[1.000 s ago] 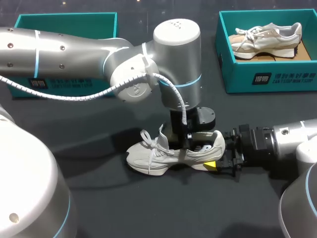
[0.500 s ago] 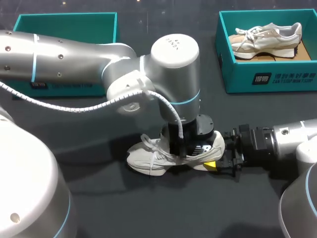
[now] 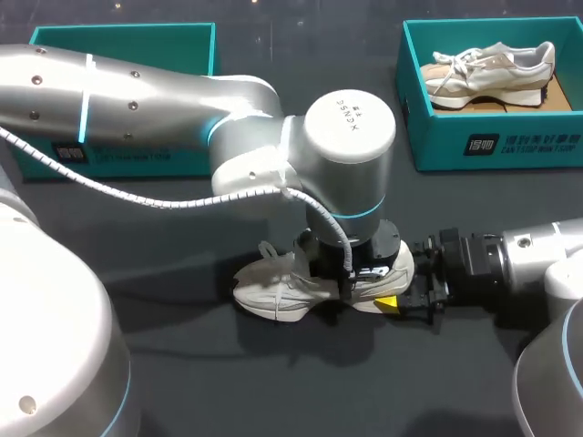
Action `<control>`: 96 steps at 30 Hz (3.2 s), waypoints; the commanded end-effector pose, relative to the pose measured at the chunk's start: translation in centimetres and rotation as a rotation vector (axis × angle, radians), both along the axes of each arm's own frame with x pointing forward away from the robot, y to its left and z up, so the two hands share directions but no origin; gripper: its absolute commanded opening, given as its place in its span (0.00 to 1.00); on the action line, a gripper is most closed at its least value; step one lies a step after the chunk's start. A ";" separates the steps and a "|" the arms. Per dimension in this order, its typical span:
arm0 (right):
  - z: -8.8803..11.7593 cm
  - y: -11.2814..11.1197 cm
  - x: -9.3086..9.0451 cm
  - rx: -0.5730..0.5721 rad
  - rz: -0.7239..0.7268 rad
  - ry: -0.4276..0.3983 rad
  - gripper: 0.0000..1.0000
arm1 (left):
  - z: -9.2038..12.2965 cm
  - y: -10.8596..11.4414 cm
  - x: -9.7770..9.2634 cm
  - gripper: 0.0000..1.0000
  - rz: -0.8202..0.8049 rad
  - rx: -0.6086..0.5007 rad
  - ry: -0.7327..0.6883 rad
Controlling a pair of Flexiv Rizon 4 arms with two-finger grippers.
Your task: Take the shoe out of the shoebox, open the shoe tongue, remove and reinsert the insole, then place the shoe into the shoebox
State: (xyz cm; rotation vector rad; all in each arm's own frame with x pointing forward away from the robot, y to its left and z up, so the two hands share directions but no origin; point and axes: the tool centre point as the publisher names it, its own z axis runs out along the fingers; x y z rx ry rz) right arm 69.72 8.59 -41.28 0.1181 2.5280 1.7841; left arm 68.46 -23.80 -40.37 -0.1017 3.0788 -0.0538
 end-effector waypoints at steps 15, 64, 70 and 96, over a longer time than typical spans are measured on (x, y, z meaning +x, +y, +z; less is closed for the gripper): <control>0.1 0.2 0.0 -0.003 0.000 0.001 0.00 | 1.7 2.0 0.9 0.00 0.041 -0.179 0.150; 0.1 0.2 0.0 -0.003 0.000 0.001 0.00 | 8.3 0.6 -0.4 0.00 -0.001 -0.522 0.253; 0.1 0.2 0.0 -0.003 0.000 0.001 0.00 | 8.8 -0.2 -0.5 0.00 0.018 -0.544 0.233; 0.1 0.2 0.0 -0.003 0.000 0.001 0.00 | 9.9 -2.5 0.3 0.00 0.093 -0.558 0.201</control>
